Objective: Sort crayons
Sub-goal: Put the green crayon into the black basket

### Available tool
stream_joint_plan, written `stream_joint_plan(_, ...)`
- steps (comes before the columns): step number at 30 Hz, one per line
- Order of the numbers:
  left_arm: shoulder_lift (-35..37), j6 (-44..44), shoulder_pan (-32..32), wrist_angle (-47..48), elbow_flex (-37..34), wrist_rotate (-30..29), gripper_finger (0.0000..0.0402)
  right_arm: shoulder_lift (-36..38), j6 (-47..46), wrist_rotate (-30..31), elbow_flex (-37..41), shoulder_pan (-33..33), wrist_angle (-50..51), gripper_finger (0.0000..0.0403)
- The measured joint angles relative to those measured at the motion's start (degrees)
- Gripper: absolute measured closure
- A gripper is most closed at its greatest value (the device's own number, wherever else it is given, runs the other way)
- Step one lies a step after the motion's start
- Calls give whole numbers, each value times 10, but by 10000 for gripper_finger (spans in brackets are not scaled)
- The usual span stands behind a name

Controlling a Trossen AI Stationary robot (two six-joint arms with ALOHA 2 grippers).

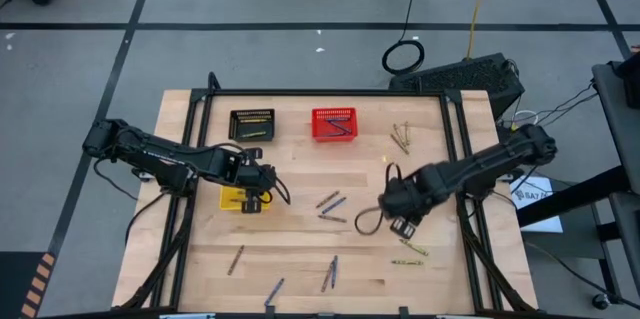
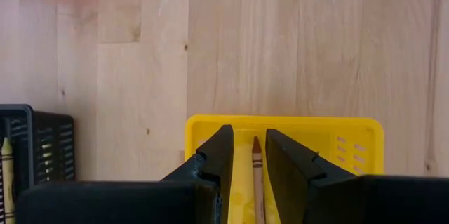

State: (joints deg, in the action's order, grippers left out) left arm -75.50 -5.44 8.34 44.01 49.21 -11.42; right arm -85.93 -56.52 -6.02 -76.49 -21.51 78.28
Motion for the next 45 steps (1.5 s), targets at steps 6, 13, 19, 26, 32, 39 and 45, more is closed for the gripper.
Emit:
stream_joint_plan(6,0,3,0,0,0,0,318,-48,-23,4,0,-61,-64,258)
stream_joint_plan(13,0,3,0,0,0,0,318,-117,-24,0,0,-126,-65,260)
stream_joint_plan(19,0,-1,0,0,0,0,318,-159,-24,1,1,-154,-53,266)
stream_joint_plan(26,0,-2,0,-1,0,0,318,-157,-49,0,45,-158,-112,266)
stream_joint_plan(32,0,-2,0,-1,0,1,318,-132,-77,-1,112,-163,-187,266)
stream_joint_plan(39,0,-2,0,-2,0,3,318,-92,-118,-1,186,-174,-259,266)
stream_joint_plan(45,0,-2,0,-2,0,3,318,-81,-130,-2,238,-176,-324,266)
